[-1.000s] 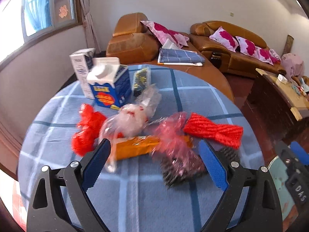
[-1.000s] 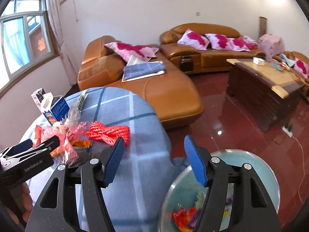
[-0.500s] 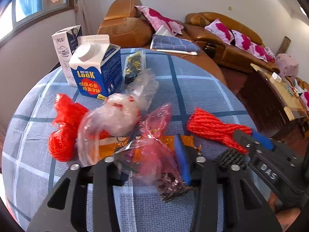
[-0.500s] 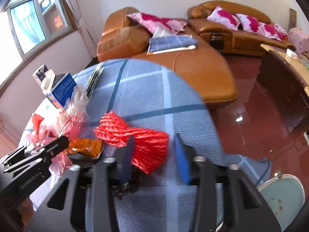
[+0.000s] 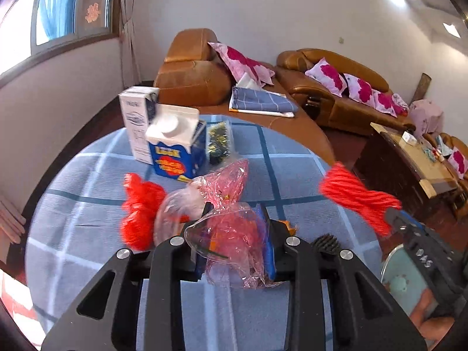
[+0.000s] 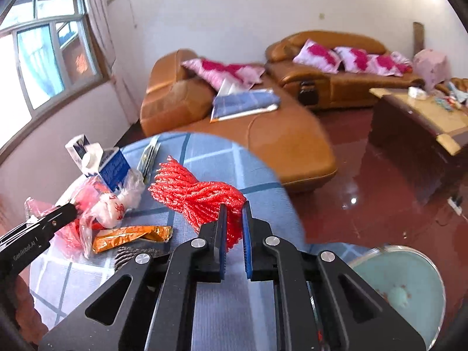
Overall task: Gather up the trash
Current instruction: 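Carry the pink bag with the left tool while the right tool carries the red mesh over the bin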
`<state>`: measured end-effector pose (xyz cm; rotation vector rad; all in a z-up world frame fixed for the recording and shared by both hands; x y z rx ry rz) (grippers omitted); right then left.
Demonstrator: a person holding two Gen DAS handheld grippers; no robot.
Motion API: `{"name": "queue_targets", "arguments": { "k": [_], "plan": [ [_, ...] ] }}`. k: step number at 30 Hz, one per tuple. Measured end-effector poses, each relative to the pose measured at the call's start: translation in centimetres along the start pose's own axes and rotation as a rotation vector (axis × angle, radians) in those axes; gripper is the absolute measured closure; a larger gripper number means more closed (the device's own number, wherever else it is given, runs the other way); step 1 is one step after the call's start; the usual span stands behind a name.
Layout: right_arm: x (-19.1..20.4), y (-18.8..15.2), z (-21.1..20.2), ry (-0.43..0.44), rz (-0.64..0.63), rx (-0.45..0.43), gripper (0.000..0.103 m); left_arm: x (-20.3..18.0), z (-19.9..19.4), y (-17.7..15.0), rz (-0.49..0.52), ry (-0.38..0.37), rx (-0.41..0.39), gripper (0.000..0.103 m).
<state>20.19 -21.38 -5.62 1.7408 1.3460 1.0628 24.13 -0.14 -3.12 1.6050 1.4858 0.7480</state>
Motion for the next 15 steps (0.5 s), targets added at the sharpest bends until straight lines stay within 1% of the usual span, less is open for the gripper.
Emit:
{"name": "queue_targets", "arguments": {
  "k": [3, 6, 10, 15],
  "plan": [
    [-0.2, -0.5, -2.4, -0.037, -0.004, -0.037, 0.093, 0.1, -1.5, -0.6, 0.026, 0.032, -0.005, 0.074],
    [-0.1, -1.4, -4.3, -0.058, -0.013, -0.057, 0.093, 0.3, -2.7, -1.4, 0.036, 0.046, -0.005, 0.073],
    [-0.5, -2.7, -6.5, -0.066, 0.012, -0.061, 0.093, -0.2, -4.5, -2.5, 0.059, 0.061, -0.014, 0.073],
    [-0.8, -4.0, -9.2, -0.070, 0.020, -0.075, 0.093, -0.9, -5.9, -3.6, 0.072, 0.056, -0.010, 0.073]
  ]
}}
Point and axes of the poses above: each gripper's, at about its wrist camera, not at the fingertips, and z roughly the way its jaws point, x to its left, y to its top, the point moved 1 cm from there along z, roughly the way its jaws point, and after that the axes turned 11 degrees about -x, right-handed, at the moved point
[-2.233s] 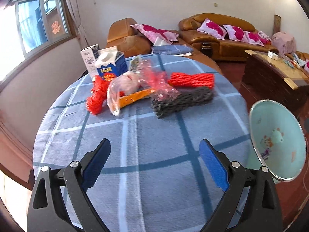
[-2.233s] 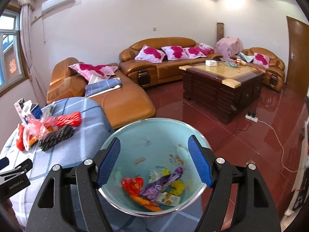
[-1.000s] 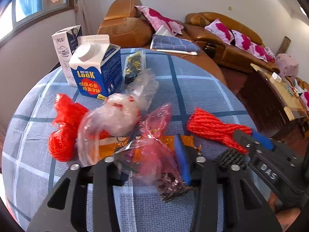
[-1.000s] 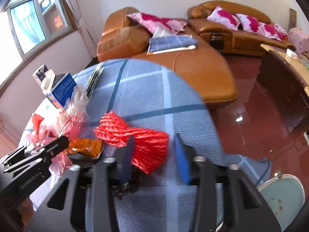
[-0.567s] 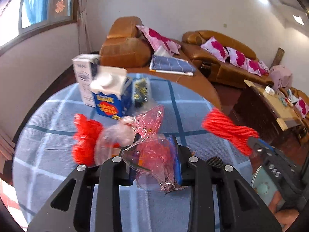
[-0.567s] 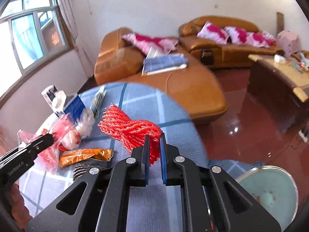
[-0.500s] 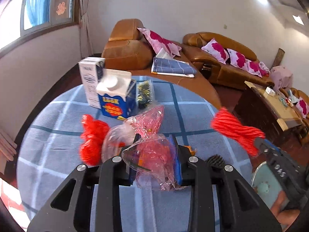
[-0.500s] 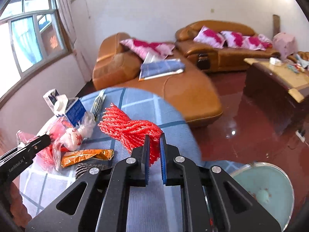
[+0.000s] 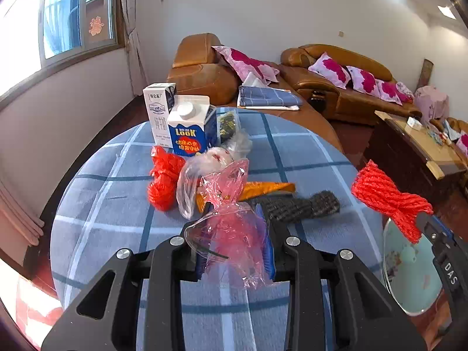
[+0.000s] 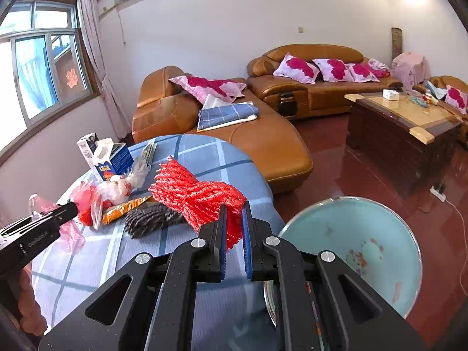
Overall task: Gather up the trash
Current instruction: 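Carry the pink bag with the left tool while the right tool carries the red mesh over the bin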
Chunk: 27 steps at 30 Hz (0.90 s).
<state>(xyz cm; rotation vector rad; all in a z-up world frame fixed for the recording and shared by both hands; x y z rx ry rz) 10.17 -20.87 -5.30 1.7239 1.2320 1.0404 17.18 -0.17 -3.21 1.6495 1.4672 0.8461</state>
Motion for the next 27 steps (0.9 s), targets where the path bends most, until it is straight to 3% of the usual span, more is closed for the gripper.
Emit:
{"name": "queue_targets", "arguments": {
  "k": [27],
  "plan": [
    [-5.6, -2.3, -8.0, -0.101, 0.065, -0.074, 0.093, -6.9, -5.7, -2.8, 0.136, -0.044, -0.033, 0.073]
  ]
}}
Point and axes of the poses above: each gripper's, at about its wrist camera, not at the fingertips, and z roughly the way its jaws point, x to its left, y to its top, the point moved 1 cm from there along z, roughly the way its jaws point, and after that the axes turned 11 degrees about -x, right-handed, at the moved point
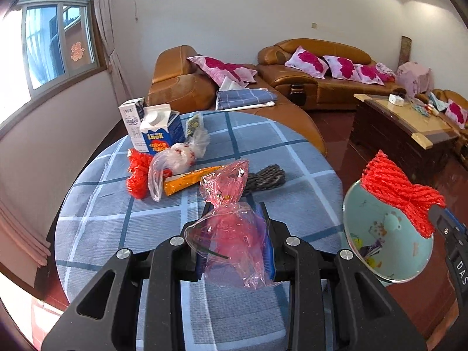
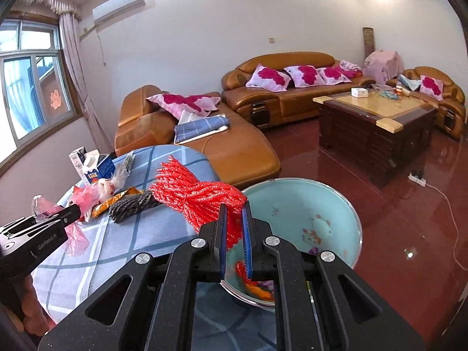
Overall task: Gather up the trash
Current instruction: 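Carry the pink bag with the left tool while the right tool carries the red mesh over the bin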
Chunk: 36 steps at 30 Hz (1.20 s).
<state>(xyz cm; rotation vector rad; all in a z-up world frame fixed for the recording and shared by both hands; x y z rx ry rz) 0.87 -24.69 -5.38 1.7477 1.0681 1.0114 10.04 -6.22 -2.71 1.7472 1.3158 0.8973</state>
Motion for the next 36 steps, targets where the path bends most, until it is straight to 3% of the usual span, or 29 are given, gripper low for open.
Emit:
{"name": "queue_targets", "arguments": {
  "k": [36],
  "plan": [
    [-6.7, -0.1, 0.5, -0.191, 0.071, -0.027, 0.093, -9.7, 1.5, 0.7, 0.113, -0.127, 0.004, 0.073]
  ]
}}
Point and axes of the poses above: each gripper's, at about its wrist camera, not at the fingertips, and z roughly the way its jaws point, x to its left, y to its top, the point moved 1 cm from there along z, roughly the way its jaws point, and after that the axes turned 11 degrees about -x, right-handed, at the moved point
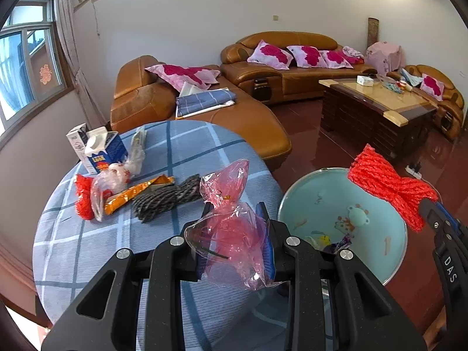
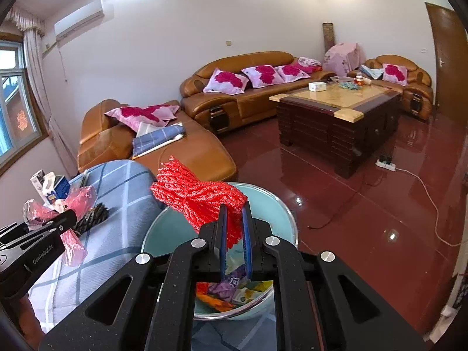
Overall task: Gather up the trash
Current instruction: 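Carry the pink bag with the left tool while the right tool carries the red mesh over the bin, then release the pink bag from the left tool while the right tool releases the red mesh into the bin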
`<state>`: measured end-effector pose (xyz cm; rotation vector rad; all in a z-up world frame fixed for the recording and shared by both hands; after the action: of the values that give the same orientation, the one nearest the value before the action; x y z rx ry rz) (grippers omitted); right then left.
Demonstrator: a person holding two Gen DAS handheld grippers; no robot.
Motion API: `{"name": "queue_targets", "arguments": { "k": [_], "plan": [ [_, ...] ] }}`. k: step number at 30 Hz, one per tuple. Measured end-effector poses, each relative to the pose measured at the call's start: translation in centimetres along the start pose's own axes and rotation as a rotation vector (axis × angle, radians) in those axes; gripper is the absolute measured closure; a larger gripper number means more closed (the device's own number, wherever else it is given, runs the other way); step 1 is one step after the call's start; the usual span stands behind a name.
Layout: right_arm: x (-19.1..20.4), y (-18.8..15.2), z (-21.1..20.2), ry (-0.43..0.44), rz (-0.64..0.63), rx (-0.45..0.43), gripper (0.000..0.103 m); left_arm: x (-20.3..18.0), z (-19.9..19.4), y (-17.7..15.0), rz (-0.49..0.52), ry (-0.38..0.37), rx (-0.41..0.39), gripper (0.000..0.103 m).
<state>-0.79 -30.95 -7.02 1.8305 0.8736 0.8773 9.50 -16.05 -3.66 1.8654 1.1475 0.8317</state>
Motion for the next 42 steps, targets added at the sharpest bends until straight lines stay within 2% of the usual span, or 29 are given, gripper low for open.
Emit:
{"name": "queue_targets", "arguments": {
  "k": [11, 21, 32, 42],
  "plan": [
    [-1.7, -0.6, 1.5, -0.080, 0.004, 0.019, 0.093, -3.0, 1.7, 0.2, 0.034, -0.046, 0.019, 0.073],
    [-3.1, -1.3, 2.6, -0.117, 0.022, 0.050, 0.093, -5.7, 3.1, 0.2, 0.061, -0.082, 0.036, 0.073],
    [-3.6, -2.1, 3.9, -0.136, 0.034, 0.100, 0.093, -8.3, 5.7, -0.6, 0.082, -0.120, 0.089, 0.073],
    [-3.5, -3.0, 5.2, -0.126, 0.036, 0.146, 0.092, -8.7, 6.8, -1.2, 0.091, -0.119, 0.110, 0.071]
  ]
}}
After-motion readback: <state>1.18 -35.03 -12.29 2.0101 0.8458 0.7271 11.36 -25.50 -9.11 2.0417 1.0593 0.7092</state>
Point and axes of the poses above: each gripper's, at about its wrist camera, not at the fingertips, and z roughly the way its jaws point, x to its left, y to its top, the point moved 1 cm from there along z, roughly the way its jaws point, and after that the axes turned 11 degrees about -x, right-handed, at the moved point
